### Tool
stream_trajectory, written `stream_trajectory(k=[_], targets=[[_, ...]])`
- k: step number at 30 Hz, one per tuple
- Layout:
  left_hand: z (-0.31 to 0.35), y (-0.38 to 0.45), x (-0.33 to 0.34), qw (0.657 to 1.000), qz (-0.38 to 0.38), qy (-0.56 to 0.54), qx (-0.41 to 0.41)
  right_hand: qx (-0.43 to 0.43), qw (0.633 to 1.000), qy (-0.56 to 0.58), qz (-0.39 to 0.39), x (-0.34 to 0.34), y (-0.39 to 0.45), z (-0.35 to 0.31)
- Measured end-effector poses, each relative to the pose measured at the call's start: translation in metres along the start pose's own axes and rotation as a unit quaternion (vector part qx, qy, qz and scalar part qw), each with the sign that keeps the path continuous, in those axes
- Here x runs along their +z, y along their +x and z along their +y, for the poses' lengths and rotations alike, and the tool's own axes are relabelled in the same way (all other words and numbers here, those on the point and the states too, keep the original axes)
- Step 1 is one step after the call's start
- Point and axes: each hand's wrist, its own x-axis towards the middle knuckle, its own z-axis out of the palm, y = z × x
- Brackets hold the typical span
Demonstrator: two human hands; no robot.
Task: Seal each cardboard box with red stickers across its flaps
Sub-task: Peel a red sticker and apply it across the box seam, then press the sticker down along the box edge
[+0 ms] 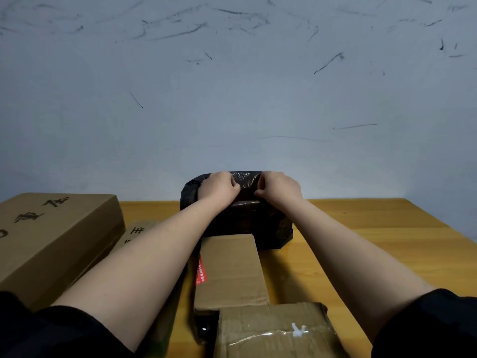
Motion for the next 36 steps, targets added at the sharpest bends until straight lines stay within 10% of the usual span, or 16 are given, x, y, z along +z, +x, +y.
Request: stream_trajectory(k=[13, 36], targets=[[0.048, -0.035, -0.021, 0.992, 0.037, -0.015, 0.12, -0.008, 0.994, 0.063, 0.087, -0.049, -0.04, 0.012], [0.192, -0.221, 0.03, 0.948, -0.196, 0.067, 0.243, 0.165, 0.975, 0.097, -0.111, -0.085, -0.248, 0.148]])
